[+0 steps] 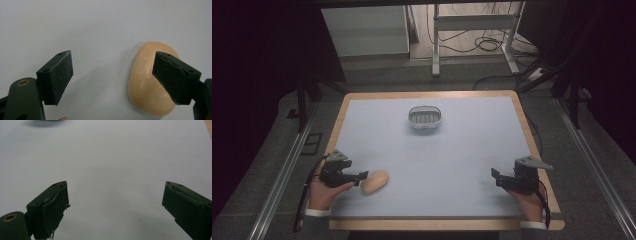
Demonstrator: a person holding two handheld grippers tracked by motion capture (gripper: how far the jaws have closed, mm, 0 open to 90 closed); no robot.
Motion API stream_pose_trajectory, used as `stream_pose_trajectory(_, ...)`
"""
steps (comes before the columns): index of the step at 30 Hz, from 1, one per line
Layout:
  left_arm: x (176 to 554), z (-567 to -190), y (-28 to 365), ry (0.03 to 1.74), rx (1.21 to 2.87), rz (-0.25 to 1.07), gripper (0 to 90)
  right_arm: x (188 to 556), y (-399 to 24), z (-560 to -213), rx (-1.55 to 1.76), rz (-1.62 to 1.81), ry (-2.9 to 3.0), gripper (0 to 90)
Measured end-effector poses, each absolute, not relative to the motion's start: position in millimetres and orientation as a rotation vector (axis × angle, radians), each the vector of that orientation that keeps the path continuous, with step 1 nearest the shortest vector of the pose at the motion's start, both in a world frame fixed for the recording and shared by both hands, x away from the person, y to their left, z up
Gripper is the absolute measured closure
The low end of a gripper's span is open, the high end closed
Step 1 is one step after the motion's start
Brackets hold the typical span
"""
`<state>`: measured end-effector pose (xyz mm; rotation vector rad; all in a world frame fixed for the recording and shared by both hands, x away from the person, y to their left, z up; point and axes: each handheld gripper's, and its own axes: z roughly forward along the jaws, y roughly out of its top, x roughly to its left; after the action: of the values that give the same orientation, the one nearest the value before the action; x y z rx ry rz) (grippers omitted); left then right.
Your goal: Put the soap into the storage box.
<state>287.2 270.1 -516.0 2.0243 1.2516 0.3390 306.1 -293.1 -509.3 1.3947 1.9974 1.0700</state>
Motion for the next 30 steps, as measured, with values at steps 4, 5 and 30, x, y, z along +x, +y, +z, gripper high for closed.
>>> stream_pose_trajectory(4,289.2,-515.8,269.8,1.257,2.032,0.356,17.1,306.1,-291.9,-512.2,1.367,1.037,2.007,6.7)
stream_pose_trajectory(5,289.5,-516.6,269.9,1.262,2.033,0.355,17.1,306.1,-291.9,-512.2,1.367,1.037,2.007,6.7)
stream_pose_trajectory(30,290.2,-520.0,278.8,1.297,2.022,0.353,16.9,302.9,-293.0,-512.6,1.33,1.005,1.981,6.8)
